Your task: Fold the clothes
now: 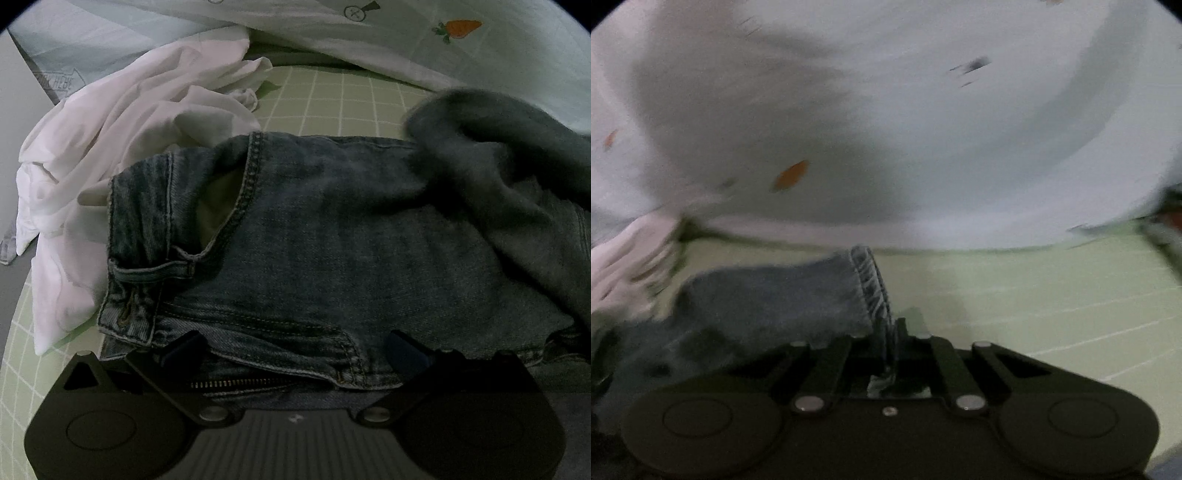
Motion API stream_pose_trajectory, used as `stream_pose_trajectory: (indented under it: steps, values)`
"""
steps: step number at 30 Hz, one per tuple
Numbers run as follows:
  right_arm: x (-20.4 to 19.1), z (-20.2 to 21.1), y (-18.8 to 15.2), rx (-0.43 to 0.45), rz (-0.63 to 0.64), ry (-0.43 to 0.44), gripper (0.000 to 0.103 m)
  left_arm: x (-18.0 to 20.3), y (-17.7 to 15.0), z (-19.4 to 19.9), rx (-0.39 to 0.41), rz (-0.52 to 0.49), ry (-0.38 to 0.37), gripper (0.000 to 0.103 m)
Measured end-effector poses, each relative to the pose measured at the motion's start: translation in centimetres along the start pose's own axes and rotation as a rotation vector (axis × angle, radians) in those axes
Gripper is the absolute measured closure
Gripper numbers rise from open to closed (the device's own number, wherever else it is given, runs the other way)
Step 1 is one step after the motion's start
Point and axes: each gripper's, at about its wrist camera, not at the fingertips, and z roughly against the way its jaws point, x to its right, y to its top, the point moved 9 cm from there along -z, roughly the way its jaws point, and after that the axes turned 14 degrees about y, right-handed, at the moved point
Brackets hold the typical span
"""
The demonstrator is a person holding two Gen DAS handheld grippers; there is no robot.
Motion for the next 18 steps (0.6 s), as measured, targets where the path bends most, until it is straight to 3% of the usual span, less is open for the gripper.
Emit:
stream_pose_trajectory:
  steps: [3,7,11,14,18]
  values:
    - [3.3,2.3,2.3,0.065,0.034,-0.129,0.102,0.1,0.1,-0.1,-0.004,-0.002,-0.002,0.000]
    - [8.4,6.9,6.0,0.173,0.121,-0.374,0.103,0.1,0.3,-0.2,-0.019,-0.006,-0.006,0.000]
    - [14.3,9.7,7.4,0.206,0.040,-0.506,0.103,0.2,0.3,-0.3,-0.020,0.000,-0.003,0.000]
    - [16.6,9.6,5.3,0.159,-0.084,-0.482,0.101,0.2,0.3,-0.3,-0.024,0.005,0.000,0.000]
    - [15.5,6.8,0.4,0.077,-0.296,-0.297,0.091,0.2,0.4,-0.4,-0.031,0.007,0.003,0.000]
